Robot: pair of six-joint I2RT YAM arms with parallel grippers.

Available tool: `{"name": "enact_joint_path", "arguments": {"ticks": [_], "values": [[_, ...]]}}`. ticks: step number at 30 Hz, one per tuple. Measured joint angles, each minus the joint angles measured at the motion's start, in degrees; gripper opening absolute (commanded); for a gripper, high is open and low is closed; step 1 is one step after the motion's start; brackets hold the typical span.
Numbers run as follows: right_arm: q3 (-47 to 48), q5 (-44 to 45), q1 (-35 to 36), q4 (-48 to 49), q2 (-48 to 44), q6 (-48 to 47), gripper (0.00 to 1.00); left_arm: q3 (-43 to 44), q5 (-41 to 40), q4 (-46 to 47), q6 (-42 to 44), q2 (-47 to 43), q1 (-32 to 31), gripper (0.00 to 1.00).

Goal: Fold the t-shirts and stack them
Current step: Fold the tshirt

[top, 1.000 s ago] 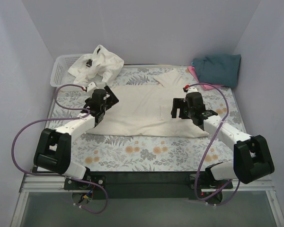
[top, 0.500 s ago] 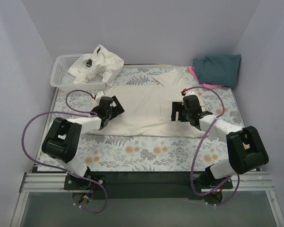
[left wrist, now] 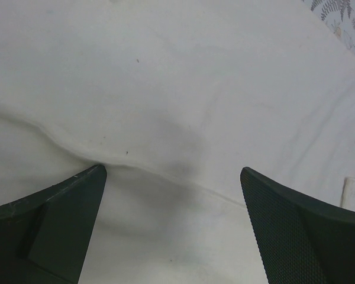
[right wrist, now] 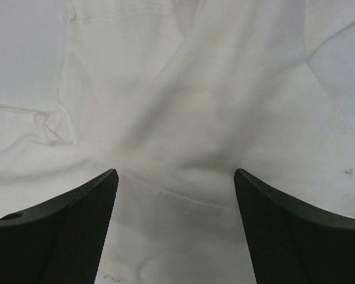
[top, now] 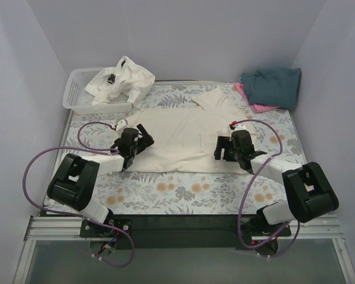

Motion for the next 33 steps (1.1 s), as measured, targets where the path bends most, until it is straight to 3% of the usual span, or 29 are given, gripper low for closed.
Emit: {"name": "enact_joint_path", "arguments": {"ticks": [11, 16, 20, 27, 33], "values": [[-7.1, -2.4, 0.1, -6.3, -12.2, 2.9, 0.73, -5.9, -0.3, -1.6, -2.1, -7.1, -2.0, 0.90], [-7.0, -2.9, 0.1, -11.7, -15.3, 2.8, 0.73, -5.0, -2.8, -10.8, -1.9, -11.8, -4.2, 0.91], [-6.3, -2.7, 0.1, -17.2, -18.6, 2.5, 0.74, 0.6, -8.9, -17.4, 0.8, -15.0, -4.6, 0.91], [-1.8, -2.6, 0.1, -19.3, -21.0, 0.7, 0.75, 13.6, -20.6, -18.5, 7.3, -6.6, -3.9, 0.84], [-1.4, -2.3, 0.1, -19.6, -21.0, -0.6, 0.75, 15.3, -24.4, -16.7, 15.4, 2.5, -3.5, 0.77]]}}
